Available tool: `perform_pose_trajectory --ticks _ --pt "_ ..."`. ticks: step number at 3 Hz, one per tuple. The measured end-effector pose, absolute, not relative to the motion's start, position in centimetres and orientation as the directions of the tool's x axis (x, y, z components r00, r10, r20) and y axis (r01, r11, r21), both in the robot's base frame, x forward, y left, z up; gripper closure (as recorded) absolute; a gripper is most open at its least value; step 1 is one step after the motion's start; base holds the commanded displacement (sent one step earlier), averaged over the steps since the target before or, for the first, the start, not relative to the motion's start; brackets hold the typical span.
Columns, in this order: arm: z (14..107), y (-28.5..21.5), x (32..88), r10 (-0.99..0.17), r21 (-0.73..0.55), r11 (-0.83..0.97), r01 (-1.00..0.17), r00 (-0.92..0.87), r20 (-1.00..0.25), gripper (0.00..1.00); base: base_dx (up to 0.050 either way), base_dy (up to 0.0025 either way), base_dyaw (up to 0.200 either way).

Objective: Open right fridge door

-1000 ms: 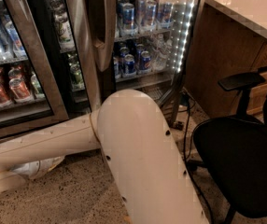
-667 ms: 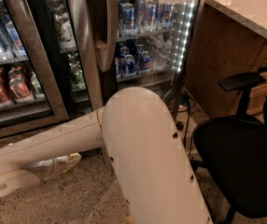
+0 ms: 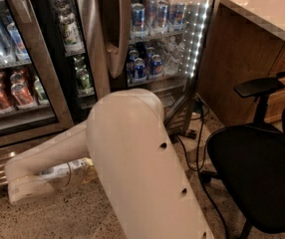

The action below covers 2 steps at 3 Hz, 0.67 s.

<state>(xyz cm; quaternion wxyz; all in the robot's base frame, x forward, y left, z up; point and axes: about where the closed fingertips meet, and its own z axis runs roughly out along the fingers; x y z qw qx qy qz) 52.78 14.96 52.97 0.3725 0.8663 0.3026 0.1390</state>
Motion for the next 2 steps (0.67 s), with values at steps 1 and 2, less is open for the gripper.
perform_pose_trajectory --ticks 1,2 --pt "50.95 12.02 54.0 0.56 0.747 -0.529 0.404 0.827 -0.051 1.0 0.0 0.0 0.0" --pt "50.93 12.02 54.0 0.56 0.746 -0.529 0.404 0.827 -0.051 1.0 0.0 0.0 0.0"
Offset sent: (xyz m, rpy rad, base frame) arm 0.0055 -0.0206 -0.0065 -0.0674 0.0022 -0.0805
